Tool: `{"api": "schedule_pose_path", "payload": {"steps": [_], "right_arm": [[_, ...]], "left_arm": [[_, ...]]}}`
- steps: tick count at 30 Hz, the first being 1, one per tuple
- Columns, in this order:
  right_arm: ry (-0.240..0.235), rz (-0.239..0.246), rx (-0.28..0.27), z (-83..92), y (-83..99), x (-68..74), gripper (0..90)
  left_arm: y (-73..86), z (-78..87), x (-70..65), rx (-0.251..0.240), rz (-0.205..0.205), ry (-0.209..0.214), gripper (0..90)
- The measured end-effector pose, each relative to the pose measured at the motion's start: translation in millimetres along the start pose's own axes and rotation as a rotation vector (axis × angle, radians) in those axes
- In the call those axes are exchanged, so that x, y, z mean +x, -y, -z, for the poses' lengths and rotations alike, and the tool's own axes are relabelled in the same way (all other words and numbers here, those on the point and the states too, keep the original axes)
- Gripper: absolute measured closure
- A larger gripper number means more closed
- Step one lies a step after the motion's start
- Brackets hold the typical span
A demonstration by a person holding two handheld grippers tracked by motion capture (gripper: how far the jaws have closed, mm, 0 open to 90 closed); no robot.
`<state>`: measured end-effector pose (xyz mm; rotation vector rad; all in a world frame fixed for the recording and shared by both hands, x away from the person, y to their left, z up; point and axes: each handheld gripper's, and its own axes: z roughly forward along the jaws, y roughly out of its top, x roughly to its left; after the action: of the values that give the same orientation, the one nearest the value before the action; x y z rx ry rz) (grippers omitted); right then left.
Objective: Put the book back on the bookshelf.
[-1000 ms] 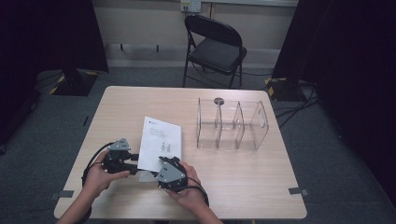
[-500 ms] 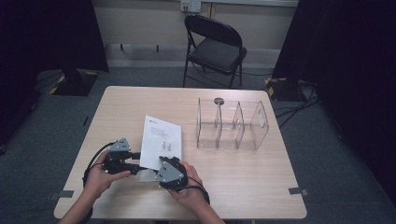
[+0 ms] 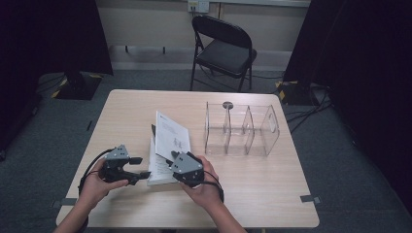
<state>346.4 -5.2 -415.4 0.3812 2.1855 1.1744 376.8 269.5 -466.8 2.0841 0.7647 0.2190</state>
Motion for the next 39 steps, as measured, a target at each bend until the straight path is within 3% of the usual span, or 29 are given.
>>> {"api": "schedule_pose_path", "payload": {"steps": [9,13,14,22,25,26,28,32,35,36,39], "right_arm": [[-0.006,-0.026,0.017,-0.4,-9.0,-8.8,67.4],[-0.006,-0.031,0.020,-0.9,-11.8,-11.4,67.6],[-0.004,-0.035,0.022,-1.1,-13.8,-13.0,67.8],[-0.008,-0.030,0.046,-1.0,-22.2,-20.6,68.6],[-0.010,-0.036,0.046,-0.9,-22.2,-21.0,68.6],[-0.010,-0.035,0.046,-0.6,-22.0,-20.9,68.6],[-0.011,-0.033,0.045,-0.7,-21.6,-20.5,68.6],[-0.011,-0.028,0.047,-0.8,-21.4,-19.5,68.5],[-0.012,-0.024,0.050,-0.7,-21.1,-18.6,68.4],[-0.013,-0.025,0.050,-0.4,-20.7,-18.4,68.4],[-0.015,-0.025,0.047,0.0,-20.0,-18.7,68.4]], "left_arm": [[10.7,3.0,1.8,0.073,-0.009,-0.011,21.2],[12.7,3.5,-0.6,0.076,-0.008,-0.005,20.3],[14.3,3.1,-1.8,0.098,-0.009,-0.008,20.2],[18.4,-11.6,-2.7,0.149,-0.024,-0.037,19.7],[18.1,-20.4,-1.6,0.135,-0.012,-0.053,19.8],[17.0,-25.9,-1.6,0.131,-0.039,-0.073,19.6],[15.1,-31.3,-2.0,0.114,-0.046,-0.087,18.6],[12.1,-36.1,-1.3,0.082,-0.034,-0.095,19.0],[9.3,-39.0,-0.6,0.061,-0.046,-0.100,19.3],[8.7,-39.1,-0.8,0.065,-0.064,-0.121,19.2],[9.0,-40.1,-0.8,0.056,-0.069,-0.115,19.2]]}}
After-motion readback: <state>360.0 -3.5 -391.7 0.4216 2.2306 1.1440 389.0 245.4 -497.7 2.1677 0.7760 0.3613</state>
